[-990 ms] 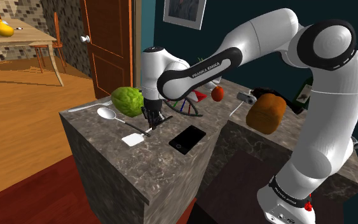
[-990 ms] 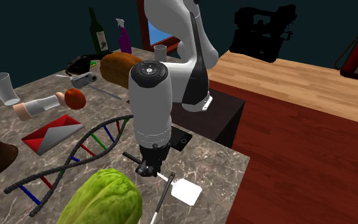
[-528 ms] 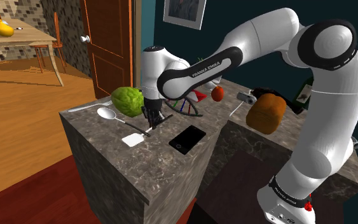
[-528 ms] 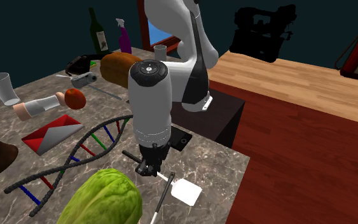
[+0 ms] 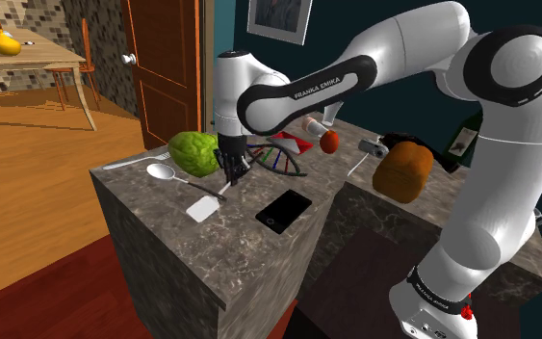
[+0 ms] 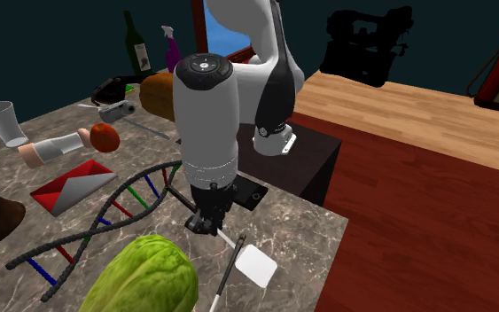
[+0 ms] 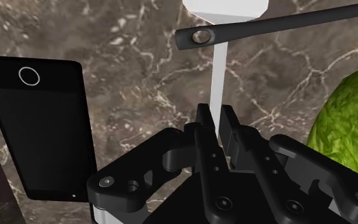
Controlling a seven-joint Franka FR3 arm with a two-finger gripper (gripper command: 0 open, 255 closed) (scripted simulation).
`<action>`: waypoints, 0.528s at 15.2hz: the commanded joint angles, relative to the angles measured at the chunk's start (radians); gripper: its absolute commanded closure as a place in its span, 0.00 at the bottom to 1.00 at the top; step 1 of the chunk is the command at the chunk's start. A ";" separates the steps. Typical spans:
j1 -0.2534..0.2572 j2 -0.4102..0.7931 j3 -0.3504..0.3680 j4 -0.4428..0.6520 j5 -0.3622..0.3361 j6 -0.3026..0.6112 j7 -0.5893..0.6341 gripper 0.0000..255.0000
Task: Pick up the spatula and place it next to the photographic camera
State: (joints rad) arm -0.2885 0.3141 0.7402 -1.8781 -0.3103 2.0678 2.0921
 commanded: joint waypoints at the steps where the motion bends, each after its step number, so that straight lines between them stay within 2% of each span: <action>1: -0.005 -0.015 0.006 0.012 0.014 -0.022 -0.010 1.00; 8: -0.015 -0.054 0.020 0.064 0.050 -0.101 -0.037 1.00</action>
State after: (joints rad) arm -0.3006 0.2681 0.7580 -1.8205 -0.2670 1.9787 2.0601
